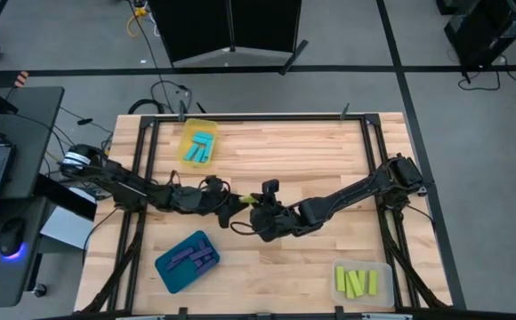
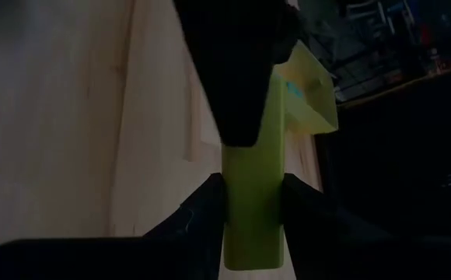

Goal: Sort blocks
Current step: Put the green block into the transparent bin

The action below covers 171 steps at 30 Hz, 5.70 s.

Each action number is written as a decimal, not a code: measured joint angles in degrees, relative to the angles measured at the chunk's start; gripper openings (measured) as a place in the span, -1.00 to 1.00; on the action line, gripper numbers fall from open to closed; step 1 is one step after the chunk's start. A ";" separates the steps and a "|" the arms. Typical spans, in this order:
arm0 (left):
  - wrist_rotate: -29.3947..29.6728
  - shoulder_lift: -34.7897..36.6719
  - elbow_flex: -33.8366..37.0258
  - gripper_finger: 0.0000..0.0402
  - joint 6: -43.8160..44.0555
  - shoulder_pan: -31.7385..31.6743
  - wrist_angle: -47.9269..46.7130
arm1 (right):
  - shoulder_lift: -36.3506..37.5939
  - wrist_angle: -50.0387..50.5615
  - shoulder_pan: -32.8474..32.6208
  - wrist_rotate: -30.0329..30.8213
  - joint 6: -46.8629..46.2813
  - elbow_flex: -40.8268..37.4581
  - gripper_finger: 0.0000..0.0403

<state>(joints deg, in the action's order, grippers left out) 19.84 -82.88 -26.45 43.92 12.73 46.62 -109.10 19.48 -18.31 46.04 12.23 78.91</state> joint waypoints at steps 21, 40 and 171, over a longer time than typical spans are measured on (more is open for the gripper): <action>-5.85 0.01 -0.07 -0.39 0.24 -3.96 -1.42 | -0.02 -0.27 0.43 -0.65 1.46 -0.09 -0.44; -4.84 0.01 0.01 -0.68 -15.55 -4.15 -1.54 | -0.07 -0.54 -2.92 9.67 1.83 -0.11 -0.08; -19.45 3.72 -4.85 -0.02 -38.05 -12.98 3.61 | 15.44 49.05 -30.05 -27.33 -95.13 1.28 -0.41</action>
<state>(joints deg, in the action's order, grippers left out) 0.38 -79.16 -31.30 5.88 -0.25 50.22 -93.66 68.53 -48.36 18.71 -82.90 80.19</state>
